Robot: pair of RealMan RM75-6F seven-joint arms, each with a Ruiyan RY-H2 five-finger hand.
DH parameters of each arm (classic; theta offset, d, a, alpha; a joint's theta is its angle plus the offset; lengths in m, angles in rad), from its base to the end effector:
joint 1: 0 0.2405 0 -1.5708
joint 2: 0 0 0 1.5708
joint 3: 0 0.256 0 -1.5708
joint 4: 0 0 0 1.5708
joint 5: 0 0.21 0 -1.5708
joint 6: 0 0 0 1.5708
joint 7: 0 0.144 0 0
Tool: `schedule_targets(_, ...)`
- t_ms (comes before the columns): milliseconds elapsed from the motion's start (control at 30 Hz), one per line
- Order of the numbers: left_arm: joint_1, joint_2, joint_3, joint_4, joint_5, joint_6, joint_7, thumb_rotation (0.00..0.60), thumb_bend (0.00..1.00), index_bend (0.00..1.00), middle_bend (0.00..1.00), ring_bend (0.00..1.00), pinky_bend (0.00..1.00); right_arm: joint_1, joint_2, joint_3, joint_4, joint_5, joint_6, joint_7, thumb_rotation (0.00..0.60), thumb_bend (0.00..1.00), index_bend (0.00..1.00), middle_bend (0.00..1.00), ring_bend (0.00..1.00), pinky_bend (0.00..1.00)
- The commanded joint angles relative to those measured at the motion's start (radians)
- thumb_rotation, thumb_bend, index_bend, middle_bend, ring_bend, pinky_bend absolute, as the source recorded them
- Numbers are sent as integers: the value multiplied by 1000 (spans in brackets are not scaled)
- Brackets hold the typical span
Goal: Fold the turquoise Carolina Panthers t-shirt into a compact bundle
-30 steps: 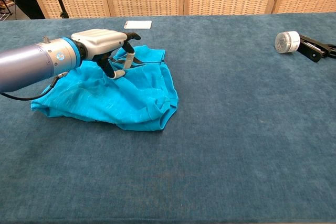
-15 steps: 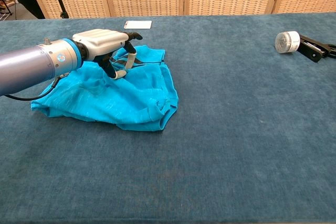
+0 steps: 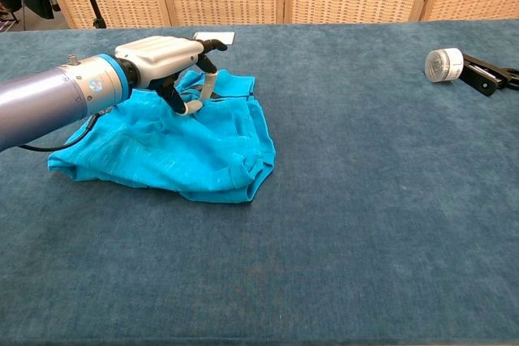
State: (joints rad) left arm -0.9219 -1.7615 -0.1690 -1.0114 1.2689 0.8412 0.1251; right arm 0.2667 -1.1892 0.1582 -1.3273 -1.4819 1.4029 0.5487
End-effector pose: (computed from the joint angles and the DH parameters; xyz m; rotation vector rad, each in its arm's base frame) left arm -0.1259 0.4007 -0.0616 -1.9886 -0.7784 -0.9325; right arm -0.3161 -0.2677 0.1767 1.2953 -1.0469 1.3129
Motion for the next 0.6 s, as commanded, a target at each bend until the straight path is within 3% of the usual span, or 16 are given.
schedule_targets(33, 1, -9, 4, 15, 27, 22, -26, 600, 733, 823, 0, 0, 0, 0, 1, 0, -1, 0, 0, 1, 600, 0, 0, 0, 0, 11)
schedule_targets(600, -17, -58, -17, 88, 77, 69, -91, 600, 730, 827, 0, 0, 0, -1, 2, 1, -1, 0, 2, 2, 600, 0, 0, 0, 0, 11)
